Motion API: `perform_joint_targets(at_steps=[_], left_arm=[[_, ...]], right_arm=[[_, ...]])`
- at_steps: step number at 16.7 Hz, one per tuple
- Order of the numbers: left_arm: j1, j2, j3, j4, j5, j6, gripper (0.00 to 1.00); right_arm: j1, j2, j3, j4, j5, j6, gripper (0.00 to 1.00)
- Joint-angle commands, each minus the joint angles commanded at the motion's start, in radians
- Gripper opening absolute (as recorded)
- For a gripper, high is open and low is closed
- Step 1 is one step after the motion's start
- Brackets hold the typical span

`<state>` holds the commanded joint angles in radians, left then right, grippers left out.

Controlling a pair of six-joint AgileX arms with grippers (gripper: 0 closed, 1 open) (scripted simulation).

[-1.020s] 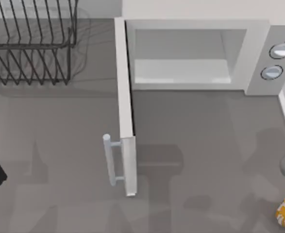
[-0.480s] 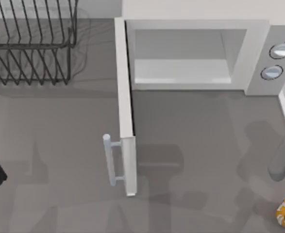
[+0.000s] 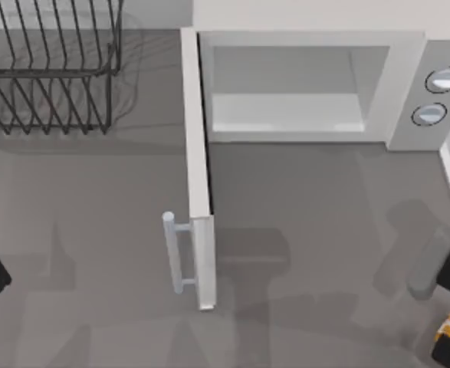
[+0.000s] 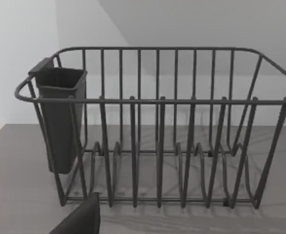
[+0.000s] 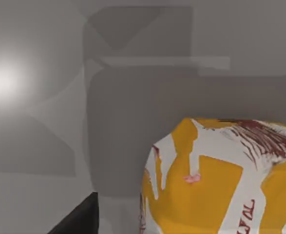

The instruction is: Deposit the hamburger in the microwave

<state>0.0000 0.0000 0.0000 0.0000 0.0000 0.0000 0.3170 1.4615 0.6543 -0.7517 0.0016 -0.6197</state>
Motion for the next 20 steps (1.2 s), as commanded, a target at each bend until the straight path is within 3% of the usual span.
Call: perform_joint_targets(at_steps=[4,9,20], left_arm=[[0.000,0.000,0.000,0.000,0.000,0.000,1.00],[0.000,0.000,0.000,0.000,0.000,0.000,1.00],[0.000,0.000,0.000,0.000,0.000,0.000,1.00]], right_arm=[[0.002,0.083,-0.078,0.158,0.000,0.003,1.00],[0.002,0.095,-0.088,0.176,0.000,0.003,1.00],[0.002,0.095,-0.088,0.176,0.000,0.003,0.17]])
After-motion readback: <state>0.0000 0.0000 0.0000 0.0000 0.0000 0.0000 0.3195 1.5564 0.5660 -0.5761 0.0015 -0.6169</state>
